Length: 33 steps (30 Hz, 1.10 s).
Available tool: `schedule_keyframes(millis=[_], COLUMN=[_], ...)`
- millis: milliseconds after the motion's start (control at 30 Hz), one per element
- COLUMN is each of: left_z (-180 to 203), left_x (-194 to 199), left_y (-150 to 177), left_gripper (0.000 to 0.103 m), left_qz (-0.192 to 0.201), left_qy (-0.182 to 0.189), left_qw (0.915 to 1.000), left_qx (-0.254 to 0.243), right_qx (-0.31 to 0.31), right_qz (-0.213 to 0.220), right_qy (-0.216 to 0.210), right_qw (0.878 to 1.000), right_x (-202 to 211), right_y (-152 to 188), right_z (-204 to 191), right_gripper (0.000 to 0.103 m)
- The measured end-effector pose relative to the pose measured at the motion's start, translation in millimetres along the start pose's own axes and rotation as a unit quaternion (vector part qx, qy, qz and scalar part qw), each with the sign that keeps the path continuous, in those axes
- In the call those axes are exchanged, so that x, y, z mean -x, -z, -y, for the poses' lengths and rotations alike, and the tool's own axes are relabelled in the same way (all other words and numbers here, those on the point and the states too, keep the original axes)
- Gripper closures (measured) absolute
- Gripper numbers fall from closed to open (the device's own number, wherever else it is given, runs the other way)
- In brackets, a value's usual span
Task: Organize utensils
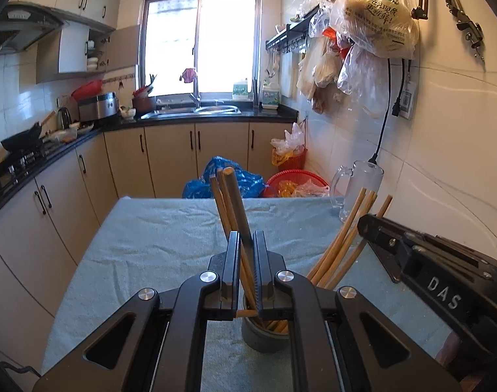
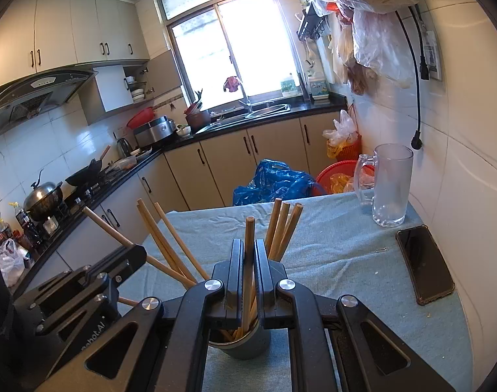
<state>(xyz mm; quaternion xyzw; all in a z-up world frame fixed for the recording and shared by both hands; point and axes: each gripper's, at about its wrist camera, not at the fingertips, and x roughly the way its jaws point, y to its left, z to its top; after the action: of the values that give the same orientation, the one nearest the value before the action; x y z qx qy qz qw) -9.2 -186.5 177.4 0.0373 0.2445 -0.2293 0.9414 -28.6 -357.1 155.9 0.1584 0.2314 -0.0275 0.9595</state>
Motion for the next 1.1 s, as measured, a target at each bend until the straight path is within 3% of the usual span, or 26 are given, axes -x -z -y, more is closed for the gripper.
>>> schedule_keyframes(millis=[1100], left_z=[-2.3], left_x=[-4.0], left_y=[1.9], left_gripper=[0.096], left_qz=[-0.015], left_qy=[0.002], left_qw=[0.9999], left_qx=[0.003], right_qx=[-0.002], right_qz=[0.000], right_qy=[0.008], right_qw=[1.000], right_x=[-5.3], right_y=[-7.8], right_z=[6.9], right_gripper=[0.096])
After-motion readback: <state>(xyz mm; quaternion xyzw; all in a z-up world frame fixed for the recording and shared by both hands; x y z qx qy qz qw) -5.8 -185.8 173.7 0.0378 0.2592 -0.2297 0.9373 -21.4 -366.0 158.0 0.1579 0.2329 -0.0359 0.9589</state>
